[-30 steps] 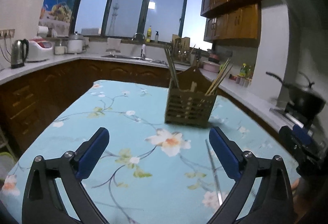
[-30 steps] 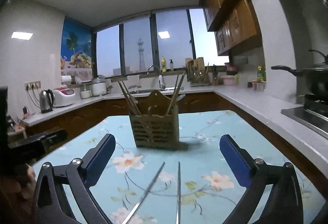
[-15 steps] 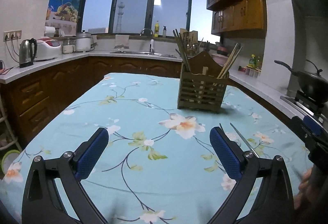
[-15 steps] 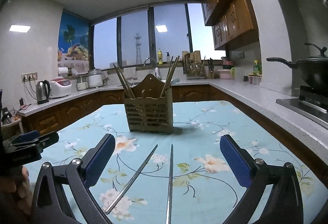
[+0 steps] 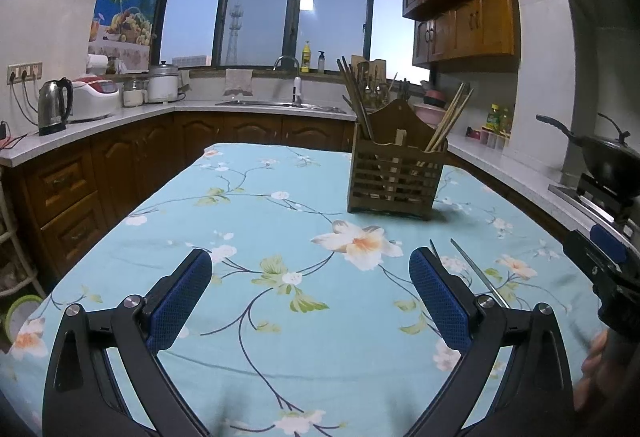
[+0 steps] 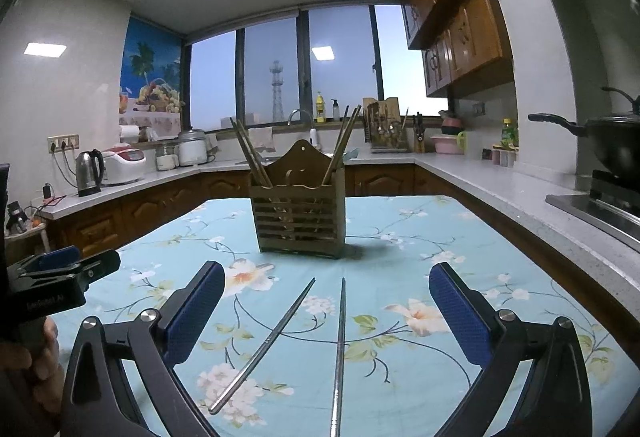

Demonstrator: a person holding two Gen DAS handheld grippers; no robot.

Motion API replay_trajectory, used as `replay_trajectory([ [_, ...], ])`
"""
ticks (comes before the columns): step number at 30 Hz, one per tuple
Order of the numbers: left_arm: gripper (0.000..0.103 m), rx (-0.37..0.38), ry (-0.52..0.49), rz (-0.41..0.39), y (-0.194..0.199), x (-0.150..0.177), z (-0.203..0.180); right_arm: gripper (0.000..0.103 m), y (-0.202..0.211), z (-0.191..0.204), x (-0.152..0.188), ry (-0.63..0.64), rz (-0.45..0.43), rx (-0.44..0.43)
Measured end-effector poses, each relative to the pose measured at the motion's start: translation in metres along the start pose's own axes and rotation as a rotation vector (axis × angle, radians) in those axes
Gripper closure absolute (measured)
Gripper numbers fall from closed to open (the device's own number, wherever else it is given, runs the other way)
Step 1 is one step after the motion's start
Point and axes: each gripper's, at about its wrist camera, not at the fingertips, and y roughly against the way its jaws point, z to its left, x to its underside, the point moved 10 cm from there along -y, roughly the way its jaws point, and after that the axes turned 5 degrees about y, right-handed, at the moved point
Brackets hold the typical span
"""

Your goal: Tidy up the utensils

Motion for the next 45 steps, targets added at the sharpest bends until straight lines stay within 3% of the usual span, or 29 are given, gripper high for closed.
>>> replay_trajectory([
  [45, 0.002, -0.034, -0.096, -0.048, 0.013, -0.008, -0.013, 0.0, 0.001, 0.003, -0.001, -0.007, -0.005, -0.007],
])
